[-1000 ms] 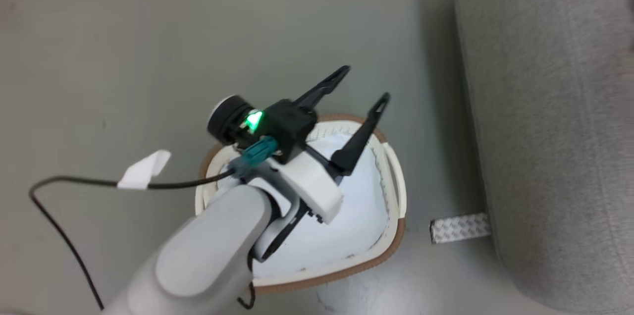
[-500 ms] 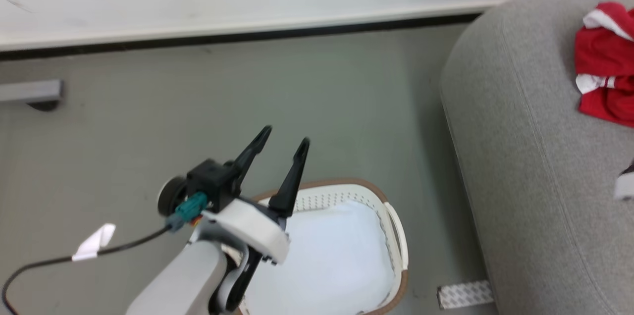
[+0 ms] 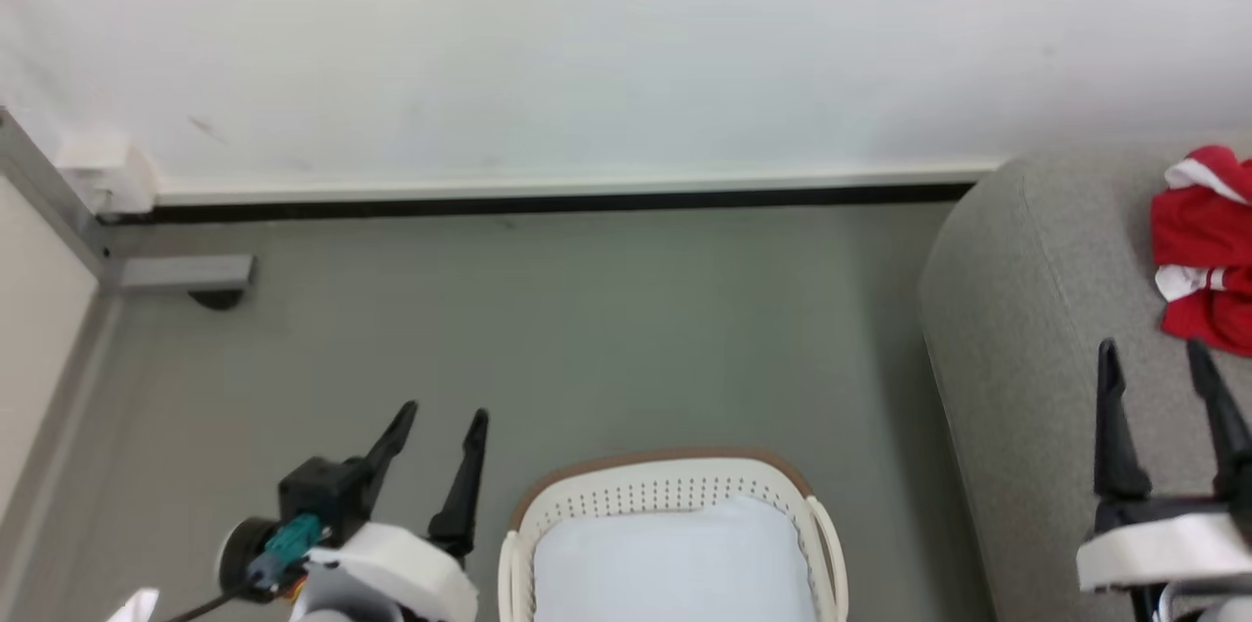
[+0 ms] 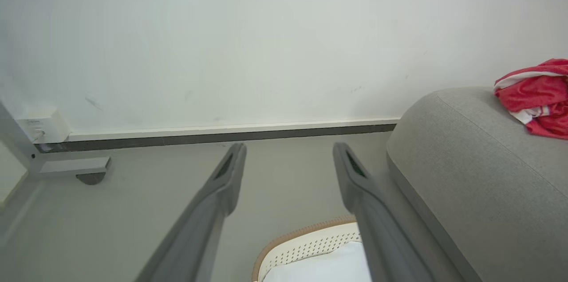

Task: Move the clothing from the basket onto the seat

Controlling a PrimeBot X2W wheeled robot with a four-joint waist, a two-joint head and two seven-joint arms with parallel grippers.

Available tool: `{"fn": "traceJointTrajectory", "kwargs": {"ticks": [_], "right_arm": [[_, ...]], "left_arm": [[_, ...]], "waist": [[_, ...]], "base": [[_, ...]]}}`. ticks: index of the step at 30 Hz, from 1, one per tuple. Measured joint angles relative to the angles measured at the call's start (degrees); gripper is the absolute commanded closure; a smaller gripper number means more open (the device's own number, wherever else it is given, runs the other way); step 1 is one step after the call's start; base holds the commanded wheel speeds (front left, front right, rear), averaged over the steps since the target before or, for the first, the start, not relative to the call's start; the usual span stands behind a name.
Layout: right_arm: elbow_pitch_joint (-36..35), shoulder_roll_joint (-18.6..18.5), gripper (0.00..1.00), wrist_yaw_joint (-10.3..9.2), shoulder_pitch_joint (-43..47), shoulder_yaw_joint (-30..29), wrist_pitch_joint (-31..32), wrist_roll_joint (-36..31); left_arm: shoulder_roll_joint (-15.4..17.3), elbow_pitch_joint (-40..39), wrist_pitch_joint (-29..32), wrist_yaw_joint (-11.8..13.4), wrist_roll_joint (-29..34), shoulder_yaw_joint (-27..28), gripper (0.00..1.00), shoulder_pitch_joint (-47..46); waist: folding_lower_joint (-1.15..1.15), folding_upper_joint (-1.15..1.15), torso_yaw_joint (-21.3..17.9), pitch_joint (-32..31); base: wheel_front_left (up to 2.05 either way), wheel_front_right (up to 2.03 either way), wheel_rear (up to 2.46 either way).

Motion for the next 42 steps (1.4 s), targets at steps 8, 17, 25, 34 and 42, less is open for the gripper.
{"fn": "traceJointTrajectory", "kwargs": {"ticks": [8, 17, 25, 34, 42], "right_arm": [[2.04, 0.4, 0.0, 0.0, 6.26, 2.61, 0.0, 0.57], [4.91, 0.48, 0.0, 0.0, 8.71, 5.58, 0.0, 2.59], [6.75, 0.51, 0.0, 0.0, 9.56, 6.79, 0.0, 3.12], [7.72, 0.51, 0.0, 0.0, 9.75, 7.25, 0.0, 3.58], [7.95, 0.51, 0.0, 0.0, 9.72, 7.69, 0.0, 3.61]], "left_arm": [[-2.33, -1.62, -0.03, -1.43, 4.16, 9.13, 0.0, 8.27], [-6.11, -0.81, -0.07, -5.63, 8.16, 16.16, 0.0, 12.36], [-8.81, 1.83, -0.07, -10.32, 11.04, 20.75, 0.0, 13.07], [-11.09, 3.91, -0.07, -13.25, 14.16, 24.21, 0.0, 12.83], [-12.33, 4.45, -0.07, -14.68, 15.96, 26.37, 0.0, 12.52]], "waist": [[0.0, 0.0, 1.24, -4.94], [0.01, 0.0, 2.17, -6.97], [0.01, 0.01, 2.64, -7.63], [0.01, 0.01, 2.85, -7.67], [0.01, 0.0, 2.85, -7.6]], "base": [[0.0, 0.0, 0.0], [0.0, 0.0, 0.0], [0.0, 0.0, 0.0], [0.0, 0.0, 0.0], [0.0, 0.0, 0.0]]}}
